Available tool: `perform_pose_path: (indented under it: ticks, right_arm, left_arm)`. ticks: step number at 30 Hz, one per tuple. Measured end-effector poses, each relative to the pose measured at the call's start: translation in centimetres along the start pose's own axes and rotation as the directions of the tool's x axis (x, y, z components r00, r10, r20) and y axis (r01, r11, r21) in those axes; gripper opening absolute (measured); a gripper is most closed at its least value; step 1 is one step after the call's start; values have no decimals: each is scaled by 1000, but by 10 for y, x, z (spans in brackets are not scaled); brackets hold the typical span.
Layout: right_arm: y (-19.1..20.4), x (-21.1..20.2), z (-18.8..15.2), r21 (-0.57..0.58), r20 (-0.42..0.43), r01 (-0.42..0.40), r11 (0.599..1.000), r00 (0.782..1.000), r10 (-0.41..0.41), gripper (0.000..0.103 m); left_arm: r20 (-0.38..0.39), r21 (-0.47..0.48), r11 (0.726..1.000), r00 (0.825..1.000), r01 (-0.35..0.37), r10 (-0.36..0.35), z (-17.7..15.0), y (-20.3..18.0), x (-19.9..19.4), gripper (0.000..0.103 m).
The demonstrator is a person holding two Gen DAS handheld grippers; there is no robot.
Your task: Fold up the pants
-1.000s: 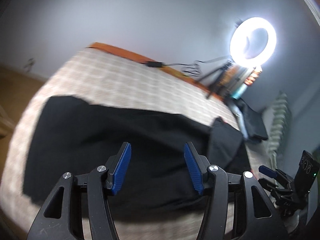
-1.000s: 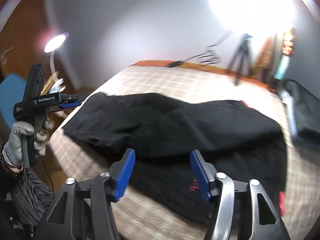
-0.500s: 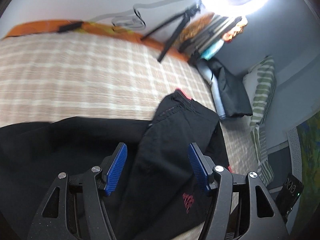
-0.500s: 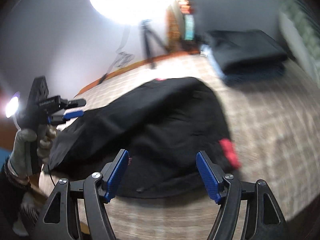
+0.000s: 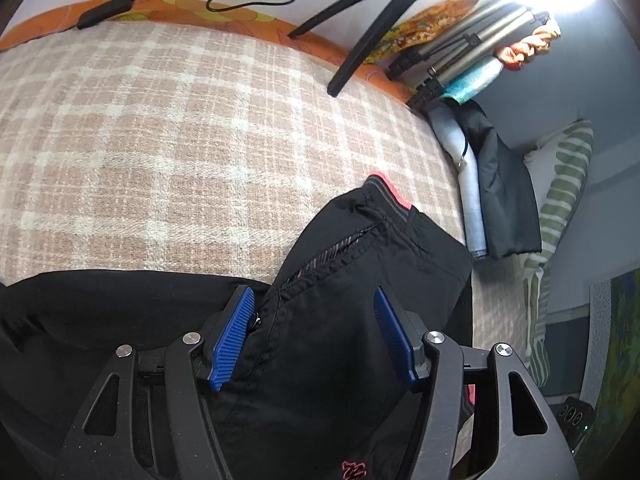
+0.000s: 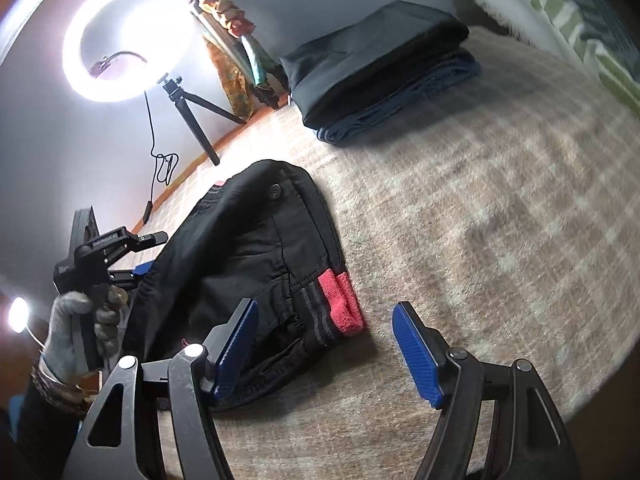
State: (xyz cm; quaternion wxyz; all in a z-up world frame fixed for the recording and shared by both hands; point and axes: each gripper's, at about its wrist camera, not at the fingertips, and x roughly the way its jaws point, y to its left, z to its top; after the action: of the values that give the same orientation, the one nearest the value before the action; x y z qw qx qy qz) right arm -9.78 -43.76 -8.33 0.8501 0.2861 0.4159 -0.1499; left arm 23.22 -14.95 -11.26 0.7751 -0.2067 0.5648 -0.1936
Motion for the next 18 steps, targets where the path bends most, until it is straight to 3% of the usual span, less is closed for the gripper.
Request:
perform_pose_path:
  ticks: [2, 8, 10, 14, 16, 18]
  right_arm:
    - [2, -3, 0, 2, 3, -13, 1000, 1000, 13, 73]
    - [15, -8, -1, -22, 23, -39, 999, 999, 39, 73]
    - [18, -7, -2, -25, 20, -51, 998, 998, 52, 73]
    - [26, -3, -2, -45, 14, -50, 998, 999, 51, 73]
    - [28, -2, -2, -55, 15, -50, 997, 999, 51, 73]
    - [29, -3, 0, -60, 20, -46, 997, 999, 47, 73]
  left_arm:
    - [11, -23, 1000, 1000, 12, -12, 0, 4, 1, 50]
    - [11, -3, 999, 999, 43, -43, 1, 7, 2, 50]
    - [13, -21, 999, 999, 41, -40, 3, 8, 6, 57]
    - [29, -9, 999, 999, 38, -38, 4, 2, 11, 60]
    - [40, 56, 998, 999, 6, -8, 1, -8, 13, 49]
    - [35, 101, 994, 998, 43, -47, -4, -14, 12, 24]
